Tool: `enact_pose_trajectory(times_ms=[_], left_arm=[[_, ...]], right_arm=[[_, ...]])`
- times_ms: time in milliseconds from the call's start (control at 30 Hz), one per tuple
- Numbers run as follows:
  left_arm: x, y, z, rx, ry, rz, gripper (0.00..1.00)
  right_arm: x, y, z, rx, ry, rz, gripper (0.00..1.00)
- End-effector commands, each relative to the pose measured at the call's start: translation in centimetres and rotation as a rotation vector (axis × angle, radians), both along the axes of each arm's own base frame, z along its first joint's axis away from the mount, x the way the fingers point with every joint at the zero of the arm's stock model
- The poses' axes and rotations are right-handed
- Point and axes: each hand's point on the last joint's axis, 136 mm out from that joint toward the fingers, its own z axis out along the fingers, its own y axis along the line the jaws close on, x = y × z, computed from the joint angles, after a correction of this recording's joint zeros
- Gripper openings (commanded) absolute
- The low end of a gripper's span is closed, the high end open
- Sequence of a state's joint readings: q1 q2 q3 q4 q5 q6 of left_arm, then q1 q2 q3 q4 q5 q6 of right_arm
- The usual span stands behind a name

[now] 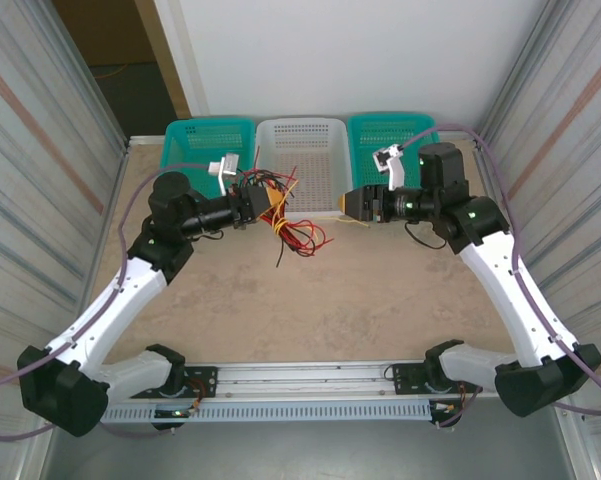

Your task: Untangle the cables

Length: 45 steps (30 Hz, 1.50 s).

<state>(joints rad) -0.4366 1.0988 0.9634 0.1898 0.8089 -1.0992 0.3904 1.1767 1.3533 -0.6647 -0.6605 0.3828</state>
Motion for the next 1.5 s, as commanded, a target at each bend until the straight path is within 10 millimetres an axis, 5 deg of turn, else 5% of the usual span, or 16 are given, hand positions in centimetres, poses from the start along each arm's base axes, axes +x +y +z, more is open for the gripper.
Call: enact_pose_trajectory(times_ms=[0, 167, 333, 467, 1000, 1333, 1467], left_arm=[[-1.4, -0.2, 2.7, -0.032, -0.103, -0.049, 0.00], [-1.3, -0.6, 2.7, -0.033, -0.093, -0.065, 0.00], [-1.4, -0.7, 3.5, -0.053, -0.109, -0.076, 0.00], [-1.5, -0.6, 3.7, -0.052, -0.116, -0.073, 0.00], [-0.8, -0.8, 3.7, -0.083, -0.106, -0.058, 0.00], [0.4, 0.8, 8.8, -0.378, -0.272, 0.187, 0.00], [1.8, 2.6, 8.6, -0.284, -0.359, 0.466, 0.00]], right_arm=[[-2.2, 0.7, 0.3, 0.018, -0.004, 0.101, 0.53], [-3.2, 1.1, 0.0, 0.051, 0.019, 0.142, 0.42], [-3.1, 0.9, -1.5, 0.028, 0.058, 0.133, 0.49], [-3.4, 1.0, -2.1, 0.032, 0.080, 0.143, 0.44], [-4.7, 0.2, -1.4, 0.049, 0.046, 0.124, 0.00], [-4.0, 1.3, -4.0, 0.249, 0.030, -0.071, 0.00], [-5.5, 3.6, -5.5, 0.220, -0.024, -0.140, 0.00]])
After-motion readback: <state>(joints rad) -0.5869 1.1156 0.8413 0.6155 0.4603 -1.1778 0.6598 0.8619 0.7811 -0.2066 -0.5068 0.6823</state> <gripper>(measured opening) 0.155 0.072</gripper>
